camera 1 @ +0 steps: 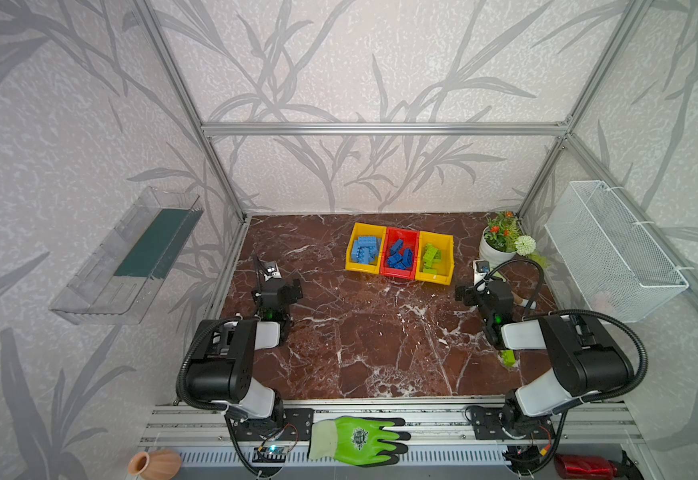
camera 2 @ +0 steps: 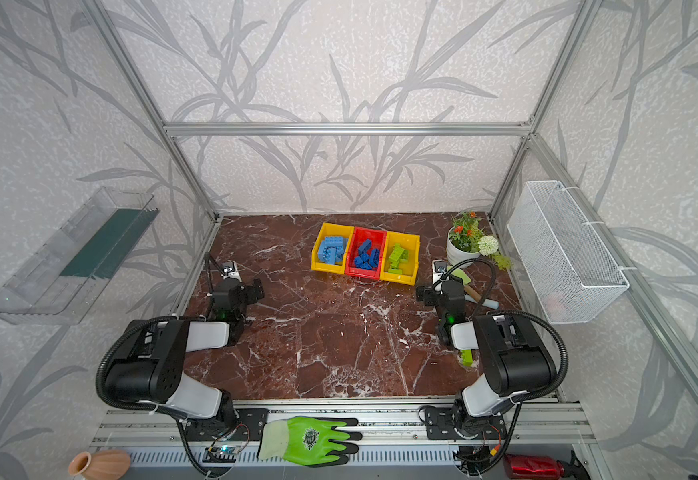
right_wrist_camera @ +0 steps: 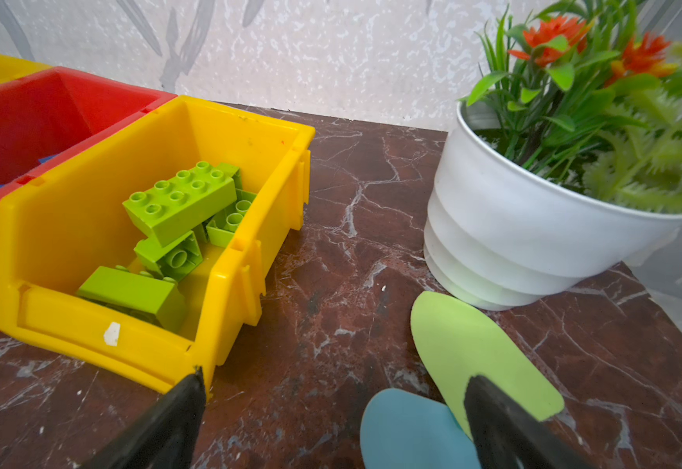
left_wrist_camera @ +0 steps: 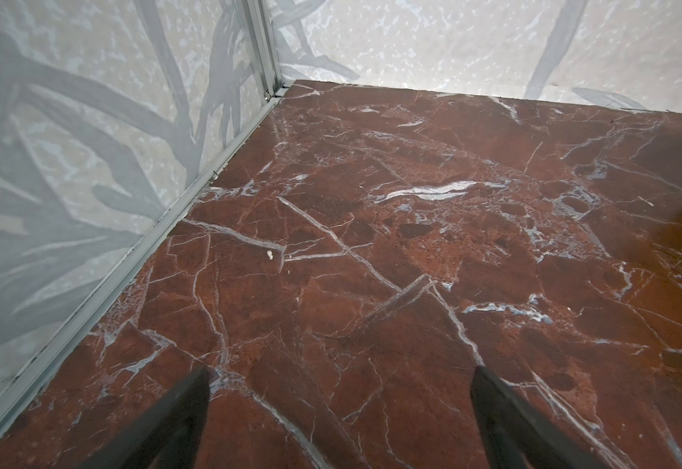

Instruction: Sort the legos into containers by color

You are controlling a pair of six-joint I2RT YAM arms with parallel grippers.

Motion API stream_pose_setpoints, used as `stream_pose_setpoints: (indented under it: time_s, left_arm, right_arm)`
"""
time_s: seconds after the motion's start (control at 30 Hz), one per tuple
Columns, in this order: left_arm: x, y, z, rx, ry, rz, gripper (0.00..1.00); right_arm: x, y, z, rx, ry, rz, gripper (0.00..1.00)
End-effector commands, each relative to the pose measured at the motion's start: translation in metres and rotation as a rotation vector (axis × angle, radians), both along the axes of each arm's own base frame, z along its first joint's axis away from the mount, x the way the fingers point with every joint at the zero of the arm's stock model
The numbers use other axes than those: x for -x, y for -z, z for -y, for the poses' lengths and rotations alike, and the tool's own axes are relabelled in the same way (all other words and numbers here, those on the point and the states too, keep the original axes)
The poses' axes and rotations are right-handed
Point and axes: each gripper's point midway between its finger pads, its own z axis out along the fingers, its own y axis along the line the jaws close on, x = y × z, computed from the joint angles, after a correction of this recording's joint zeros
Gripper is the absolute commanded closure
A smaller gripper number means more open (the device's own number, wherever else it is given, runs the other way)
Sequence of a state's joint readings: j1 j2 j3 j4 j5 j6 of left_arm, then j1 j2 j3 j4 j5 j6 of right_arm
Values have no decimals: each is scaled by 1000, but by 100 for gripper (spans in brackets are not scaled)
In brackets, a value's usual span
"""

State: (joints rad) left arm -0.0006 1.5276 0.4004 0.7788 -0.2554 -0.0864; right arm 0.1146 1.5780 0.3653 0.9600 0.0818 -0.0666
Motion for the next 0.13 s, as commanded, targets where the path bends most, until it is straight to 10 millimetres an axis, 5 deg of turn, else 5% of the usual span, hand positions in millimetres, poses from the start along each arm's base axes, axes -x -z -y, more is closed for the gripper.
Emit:
stream_pose_setpoints:
  time_s: [0.0,0.1]
  left_arm:
    - [-5,-10,1,-1,9,32,1]
    - [-5,-10,1,-1,8,33,1]
  right_arm:
    - [-3,-4,-6,7,-41,18,1]
    - [-4,-4,-6,6,-40,18,1]
